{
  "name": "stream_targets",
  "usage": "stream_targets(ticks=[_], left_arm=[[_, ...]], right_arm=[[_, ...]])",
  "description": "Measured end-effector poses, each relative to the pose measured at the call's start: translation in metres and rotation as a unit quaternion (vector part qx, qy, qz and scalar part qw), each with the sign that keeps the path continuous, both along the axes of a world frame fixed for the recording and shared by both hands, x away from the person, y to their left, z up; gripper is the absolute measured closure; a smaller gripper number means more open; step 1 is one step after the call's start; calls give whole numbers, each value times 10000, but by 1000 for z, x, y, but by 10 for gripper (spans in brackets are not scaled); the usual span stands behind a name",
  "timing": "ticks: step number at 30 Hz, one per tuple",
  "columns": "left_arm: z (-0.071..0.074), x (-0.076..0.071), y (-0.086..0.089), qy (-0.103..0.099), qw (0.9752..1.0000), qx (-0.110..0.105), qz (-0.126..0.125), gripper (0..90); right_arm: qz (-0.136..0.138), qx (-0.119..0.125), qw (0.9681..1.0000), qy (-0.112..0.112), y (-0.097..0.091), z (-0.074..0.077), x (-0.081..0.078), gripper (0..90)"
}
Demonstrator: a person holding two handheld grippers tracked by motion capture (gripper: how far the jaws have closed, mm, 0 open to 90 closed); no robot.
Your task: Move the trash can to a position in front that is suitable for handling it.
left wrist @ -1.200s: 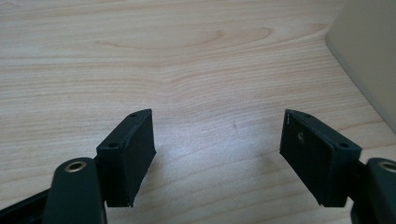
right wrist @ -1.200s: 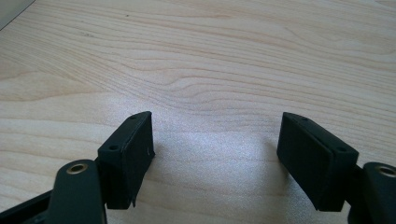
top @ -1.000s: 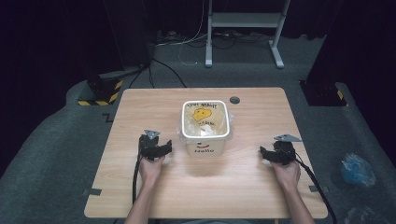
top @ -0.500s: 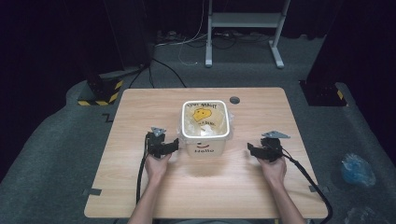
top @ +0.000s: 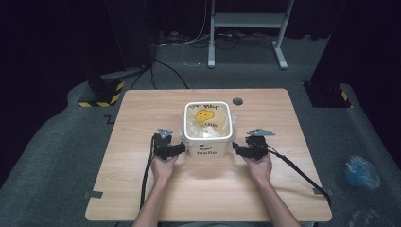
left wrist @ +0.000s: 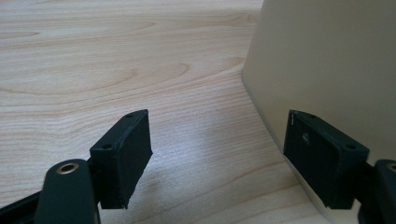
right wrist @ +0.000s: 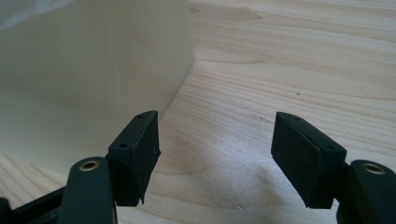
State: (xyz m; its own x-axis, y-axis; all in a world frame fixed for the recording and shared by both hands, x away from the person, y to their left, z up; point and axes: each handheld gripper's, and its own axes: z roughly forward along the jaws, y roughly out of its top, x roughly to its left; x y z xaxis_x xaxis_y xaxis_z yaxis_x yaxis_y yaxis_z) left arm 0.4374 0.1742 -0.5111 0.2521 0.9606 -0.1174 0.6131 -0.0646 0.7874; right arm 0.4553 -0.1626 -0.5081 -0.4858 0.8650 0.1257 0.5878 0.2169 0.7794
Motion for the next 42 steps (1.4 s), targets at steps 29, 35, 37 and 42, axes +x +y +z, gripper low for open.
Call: stream_targets(ticks=[29, 35, 37, 42], left_arm=[[2, -4, -17, -92, 9996, 209, -163, 277], [3, -4, -24, -82, 9995, 208, -241, 274], [3, -5, -26, -77, 9994, 214, -251, 274], [3, -6, -31, -74, 9993, 243, -287, 277]], right_arm=[[240, -109, 9992, -288, 7, 3, -10, 362], [231, 27, 9994, -273, -4, 1, -15, 355], [233, -6, 9993, -279, -6, 2, -16, 355], [209, 20, 9994, -284, -11, 2, -20, 355]])
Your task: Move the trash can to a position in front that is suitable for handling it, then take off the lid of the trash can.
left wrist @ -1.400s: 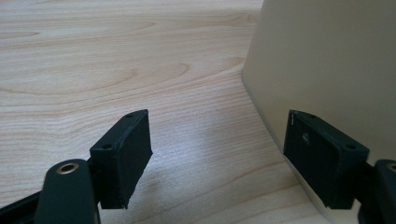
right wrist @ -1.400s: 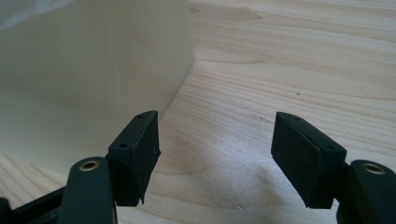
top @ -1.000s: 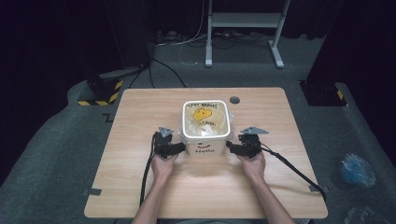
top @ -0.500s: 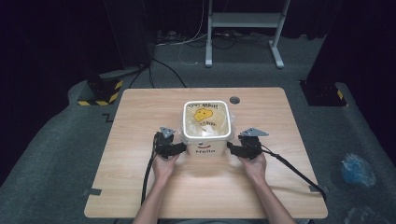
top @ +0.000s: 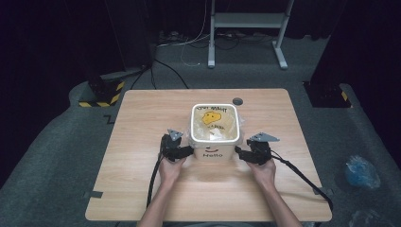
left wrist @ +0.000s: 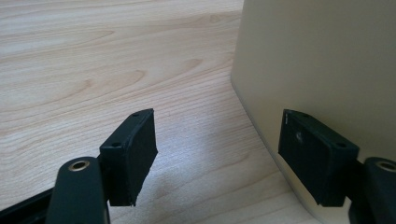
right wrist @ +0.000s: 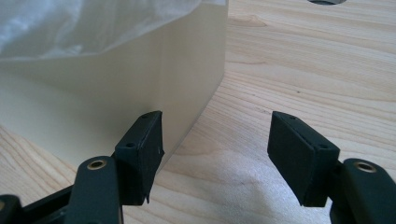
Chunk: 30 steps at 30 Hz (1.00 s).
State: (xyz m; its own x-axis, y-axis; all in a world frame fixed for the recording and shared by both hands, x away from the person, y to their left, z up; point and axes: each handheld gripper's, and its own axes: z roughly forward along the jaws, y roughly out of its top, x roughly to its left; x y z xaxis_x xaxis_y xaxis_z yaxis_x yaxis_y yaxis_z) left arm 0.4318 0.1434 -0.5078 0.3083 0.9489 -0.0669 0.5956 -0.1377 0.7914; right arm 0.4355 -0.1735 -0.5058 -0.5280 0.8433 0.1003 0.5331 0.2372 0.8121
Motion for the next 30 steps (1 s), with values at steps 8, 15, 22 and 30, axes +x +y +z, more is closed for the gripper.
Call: stream_targets(ticks=[8, 15, 22, 30], left_arm=[[0, -1, -7, 2, 10000, 16, -31, 275], [0, 0, -6, 53, 10000, -13, -54, 248], [-2, -1, -1, 188, 9997, 59, -119, 218], [-3, -3, 15, 264, 9995, 199, 20, 209]], right_arm=[[-44, -20, 10000, -81, -6, 0, -5, 360], [-153, -34, 9999, -71, -9, 1, -5, 306], [-174, -182, 9997, 11, -10, 0, -4, 298], [-223, -336, 9991, 110, -16, 3, -2, 303]])
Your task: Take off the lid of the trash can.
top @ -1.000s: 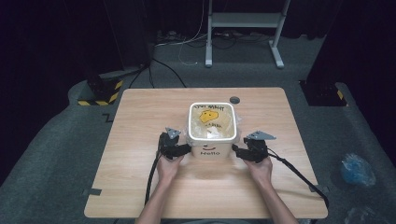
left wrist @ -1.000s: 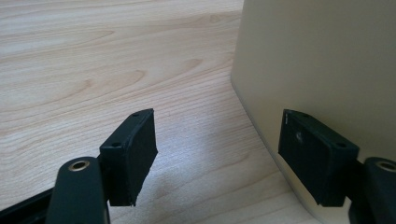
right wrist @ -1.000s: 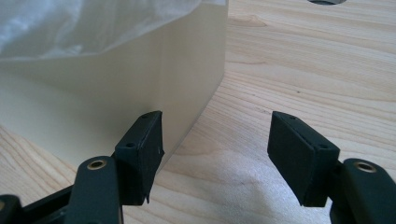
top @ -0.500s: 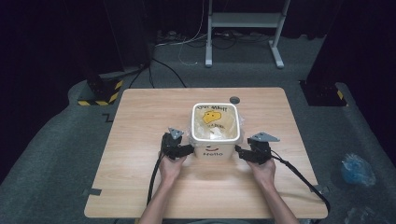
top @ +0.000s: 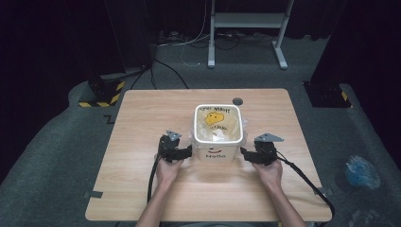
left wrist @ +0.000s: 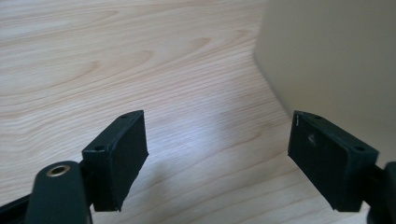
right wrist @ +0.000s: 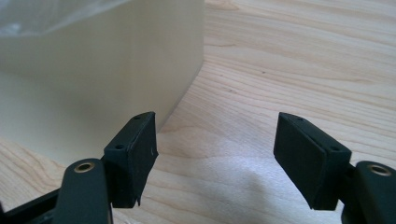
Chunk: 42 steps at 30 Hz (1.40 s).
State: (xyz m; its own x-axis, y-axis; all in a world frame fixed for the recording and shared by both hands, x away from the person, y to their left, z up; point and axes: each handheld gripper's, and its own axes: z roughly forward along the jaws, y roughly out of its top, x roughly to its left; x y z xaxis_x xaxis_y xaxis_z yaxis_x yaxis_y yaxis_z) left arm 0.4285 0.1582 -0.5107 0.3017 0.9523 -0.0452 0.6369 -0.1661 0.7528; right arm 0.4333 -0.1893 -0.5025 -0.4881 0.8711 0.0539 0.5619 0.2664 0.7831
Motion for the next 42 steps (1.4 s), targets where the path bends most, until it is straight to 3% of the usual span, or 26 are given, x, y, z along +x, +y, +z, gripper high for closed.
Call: stream_targets(ticks=[5, 11, 16, 18, 22, 31, 42], left_arm=[[-7, -3, 15, 89, 9998, -1, 203, 209], [-8, -3, 27, 179, 9992, 88, 347, 201], [-12, -3, 36, 250, 9985, 98, 481, 186], [-14, -4, 39, 178, 9984, 98, 526, 195], [-16, -6, 41, 80, 9983, 198, 546, 199], [-16, -8, 40, 78, 9979, 220, 607, 205], [-16, -8, 41, 89, 9977, 241, 625, 192]], right_arm=[[1, 65, 10000, 13, -8, 4, 1, 310], [-6, 31, 9999, -100, -18, 11, 0, 388], [106, 232, 9996, -134, -25, 19, 1, 463], [270, 383, 9988, -147, -30, 26, 2, 481], [315, 423, 9983, -238, -34, 42, 4, 497], [445, 470, 9963, -574, -28, 80, 12, 532], [466, 719, 9948, -550, -15, 112, 35, 541]])
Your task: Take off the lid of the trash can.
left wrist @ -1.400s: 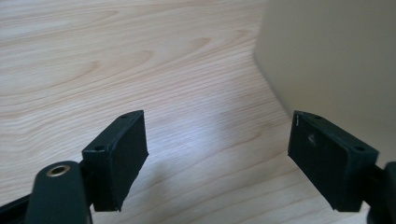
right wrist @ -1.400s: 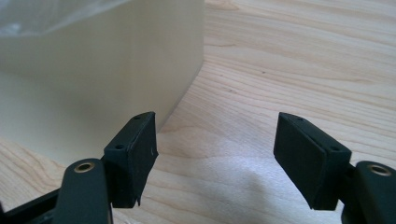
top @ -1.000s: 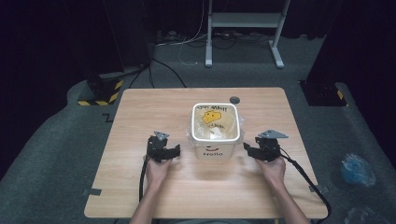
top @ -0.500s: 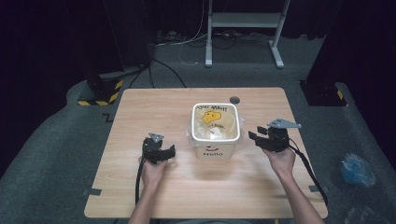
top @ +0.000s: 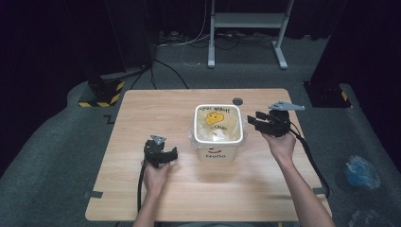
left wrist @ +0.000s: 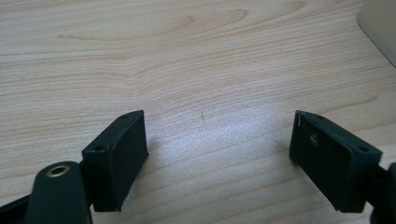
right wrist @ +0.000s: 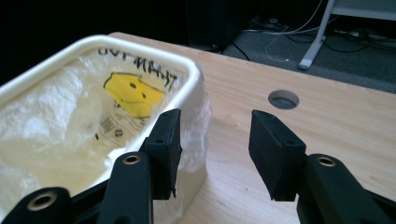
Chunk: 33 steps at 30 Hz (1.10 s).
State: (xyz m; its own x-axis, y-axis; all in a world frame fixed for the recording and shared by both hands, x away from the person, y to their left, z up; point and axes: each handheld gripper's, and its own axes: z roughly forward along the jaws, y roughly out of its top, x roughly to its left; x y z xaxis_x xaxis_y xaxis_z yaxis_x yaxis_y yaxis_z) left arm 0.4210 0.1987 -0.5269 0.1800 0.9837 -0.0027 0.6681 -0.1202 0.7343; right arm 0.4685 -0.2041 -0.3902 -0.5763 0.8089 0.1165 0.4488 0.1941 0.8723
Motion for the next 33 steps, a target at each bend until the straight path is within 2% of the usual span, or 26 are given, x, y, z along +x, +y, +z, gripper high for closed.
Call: stream_targets(ticks=[5, 11, 20, 33], left_arm=[[0, 0, 0, -4, 10000, 1, -5, 192], [0, 0, 0, 0, 10000, -1, -1, 193], [0, 0, 0, -9, 10000, 0, -7, 193], [0, 0, 0, -5, 10000, -13, 1, 195]], right_arm=[[10, -51, 10000, -23, 7, 7, 7, 564], [84, -280, 9995, -91, 19, 15, 16, 575], [170, -482, 9986, -135, 35, 20, 30, 591], [255, -860, 9960, -21, 57, 21, 49, 630]])
